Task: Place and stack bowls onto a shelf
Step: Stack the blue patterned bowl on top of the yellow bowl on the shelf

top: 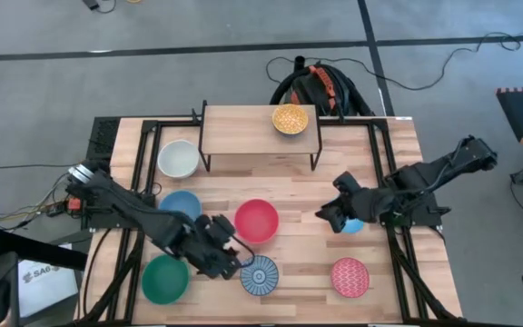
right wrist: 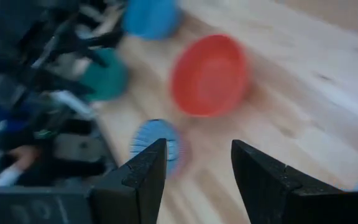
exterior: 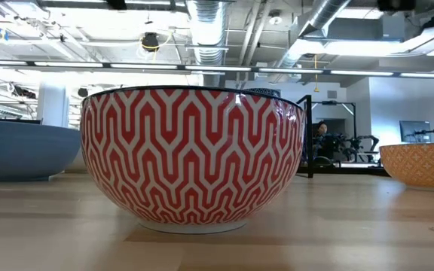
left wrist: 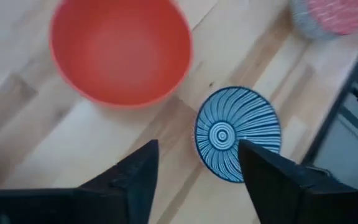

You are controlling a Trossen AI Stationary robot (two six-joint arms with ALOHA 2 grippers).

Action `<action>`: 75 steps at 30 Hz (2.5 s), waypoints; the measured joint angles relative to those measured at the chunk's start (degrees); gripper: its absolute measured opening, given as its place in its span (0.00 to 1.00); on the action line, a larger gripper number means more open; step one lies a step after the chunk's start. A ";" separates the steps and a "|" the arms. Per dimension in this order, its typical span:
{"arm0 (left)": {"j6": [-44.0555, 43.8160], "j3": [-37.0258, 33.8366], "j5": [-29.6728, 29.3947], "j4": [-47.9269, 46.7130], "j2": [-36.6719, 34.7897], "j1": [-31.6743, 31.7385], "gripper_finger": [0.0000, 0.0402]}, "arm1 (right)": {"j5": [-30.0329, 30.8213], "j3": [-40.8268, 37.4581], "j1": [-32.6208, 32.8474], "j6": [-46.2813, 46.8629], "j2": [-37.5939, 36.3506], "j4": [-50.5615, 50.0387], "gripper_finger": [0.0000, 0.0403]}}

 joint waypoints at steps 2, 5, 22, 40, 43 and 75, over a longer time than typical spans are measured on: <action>2.84 0.00 -0.25 0.83 -3.40 0.06 0.59 | -3.24 0.00 -0.90 -3.50 0.02 4.73 0.53; 8.62 0.00 -2.56 2.86 -8.08 -0.35 0.65 | -9.36 0.00 -1.96 -9.02 0.02 11.11 0.54; 3.28 -6.08 -0.48 17.05 4.44 -2.51 0.67 | -4.37 0.00 -0.58 -6.64 0.00 9.09 0.53; -3.36 -5.94 2.14 15.84 10.62 -1.44 0.67 | -4.32 0.02 -1.06 -4.15 2.20 5.51 0.53; -4.04 -6.23 3.13 15.35 13.22 -1.32 0.67 | -4.32 0.04 -0.21 -3.75 3.76 5.79 0.53; -1.66 -6.21 7.56 19.48 20.51 1.09 0.06 | -4.34 0.02 -0.14 -3.51 5.81 4.28 0.53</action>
